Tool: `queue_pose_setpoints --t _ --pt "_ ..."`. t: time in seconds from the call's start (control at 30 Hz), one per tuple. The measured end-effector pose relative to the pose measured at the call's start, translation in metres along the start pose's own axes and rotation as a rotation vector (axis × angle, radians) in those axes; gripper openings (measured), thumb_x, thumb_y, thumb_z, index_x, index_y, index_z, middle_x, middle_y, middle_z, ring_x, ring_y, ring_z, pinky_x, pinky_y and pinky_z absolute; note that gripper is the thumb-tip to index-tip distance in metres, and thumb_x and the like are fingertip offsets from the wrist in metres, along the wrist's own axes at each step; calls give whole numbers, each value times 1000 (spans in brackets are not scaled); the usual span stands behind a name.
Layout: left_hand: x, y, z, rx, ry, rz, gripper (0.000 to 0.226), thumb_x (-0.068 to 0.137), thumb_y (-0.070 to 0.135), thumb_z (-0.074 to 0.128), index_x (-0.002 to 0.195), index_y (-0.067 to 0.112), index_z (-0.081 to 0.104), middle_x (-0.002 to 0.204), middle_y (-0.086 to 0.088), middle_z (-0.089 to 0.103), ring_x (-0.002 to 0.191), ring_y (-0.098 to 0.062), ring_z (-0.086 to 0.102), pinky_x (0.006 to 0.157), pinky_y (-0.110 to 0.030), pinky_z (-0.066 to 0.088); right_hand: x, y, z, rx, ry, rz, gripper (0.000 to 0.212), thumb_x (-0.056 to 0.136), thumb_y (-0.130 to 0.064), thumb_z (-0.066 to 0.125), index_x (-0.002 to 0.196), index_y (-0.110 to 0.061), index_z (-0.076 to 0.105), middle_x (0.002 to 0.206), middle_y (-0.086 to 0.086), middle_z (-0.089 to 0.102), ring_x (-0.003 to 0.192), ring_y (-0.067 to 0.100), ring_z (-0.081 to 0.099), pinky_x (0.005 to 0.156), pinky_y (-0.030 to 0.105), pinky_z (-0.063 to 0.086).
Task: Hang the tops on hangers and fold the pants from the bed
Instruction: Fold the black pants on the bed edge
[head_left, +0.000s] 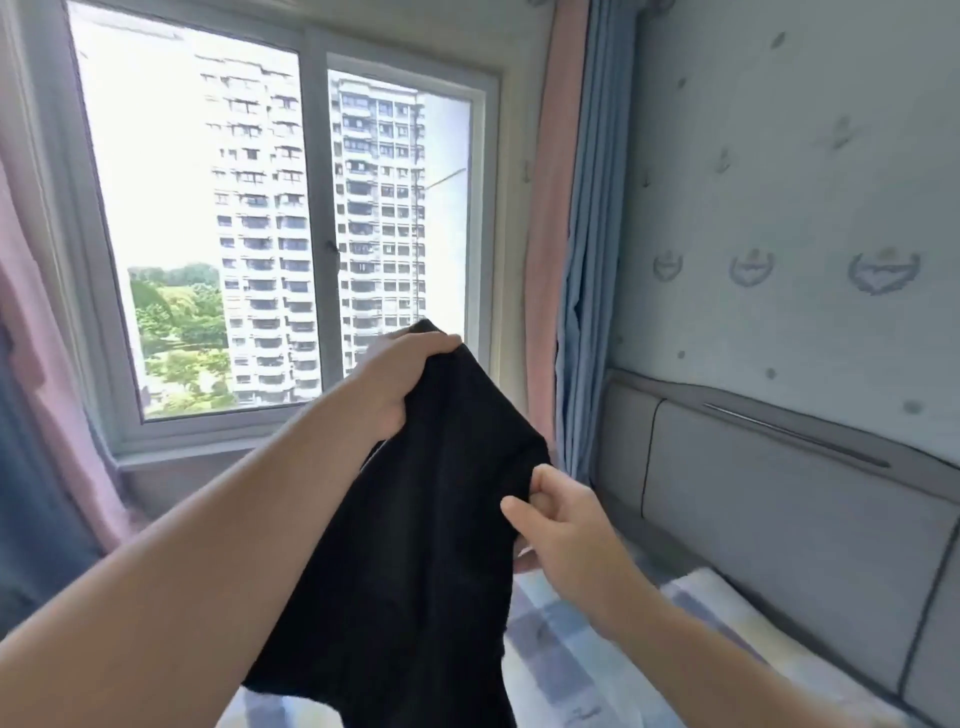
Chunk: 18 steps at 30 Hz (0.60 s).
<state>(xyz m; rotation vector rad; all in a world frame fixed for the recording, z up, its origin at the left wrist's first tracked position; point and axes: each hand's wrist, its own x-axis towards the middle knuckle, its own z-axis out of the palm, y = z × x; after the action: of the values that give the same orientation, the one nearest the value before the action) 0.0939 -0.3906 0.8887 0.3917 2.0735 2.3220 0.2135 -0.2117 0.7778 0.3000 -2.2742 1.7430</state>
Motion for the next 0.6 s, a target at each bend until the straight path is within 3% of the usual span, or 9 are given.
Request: queue_pose_setpoints --t 0.1,0.17,0.27,0.33,0.47,0.6 --pt "-16 -72 -22 47 10 -153 18 71 15 79 88 11 75 95 -16 76 88 -32 75 77 -43 59 -20 59 27 -43 -172 171 17 98 -12 59 85 -2 57 68 10 66 67 12 68 61 28 56" --pt "-36 -121 -29 163 -8 -205 24 59 15 77 81 7 70 87 -17 73 79 -32 71 76 -43 56 -33 94 33 -27 -251 251 11 97 -13 60 88 -12 66 76 1 75 75 11 71 64 24 55" --pt "-75 -202 -29 438 -68 -308 33 49 19 71 78 7 62 76 -13 62 73 -25 58 70 -37 44 -49 144 26 -48 -182 293 8 92 -13 66 91 -20 69 86 1 76 83 13 72 71 30 59" --pt "-107 -255 -22 538 -137 -418 24 60 9 64 84 13 65 81 -10 63 77 -24 58 72 -35 44 -61 177 18 -58 -132 323 10 89 -16 71 93 -25 69 90 -2 75 90 14 71 76 31 58" --pt "-160 -323 -2 571 -168 -558 38 78 -8 47 87 17 74 84 -7 72 78 -20 63 69 -29 48 -91 235 1 -68 -260 413 33 89 -16 74 114 -32 60 116 -10 68 114 9 62 98 29 50" --pt "-189 -337 31 558 -167 -497 49 77 -11 42 77 26 75 77 8 74 75 -8 66 67 -18 49 -117 268 -16 -122 -543 449 75 77 -36 77 141 -53 41 148 -27 39 137 -4 33 110 28 30"
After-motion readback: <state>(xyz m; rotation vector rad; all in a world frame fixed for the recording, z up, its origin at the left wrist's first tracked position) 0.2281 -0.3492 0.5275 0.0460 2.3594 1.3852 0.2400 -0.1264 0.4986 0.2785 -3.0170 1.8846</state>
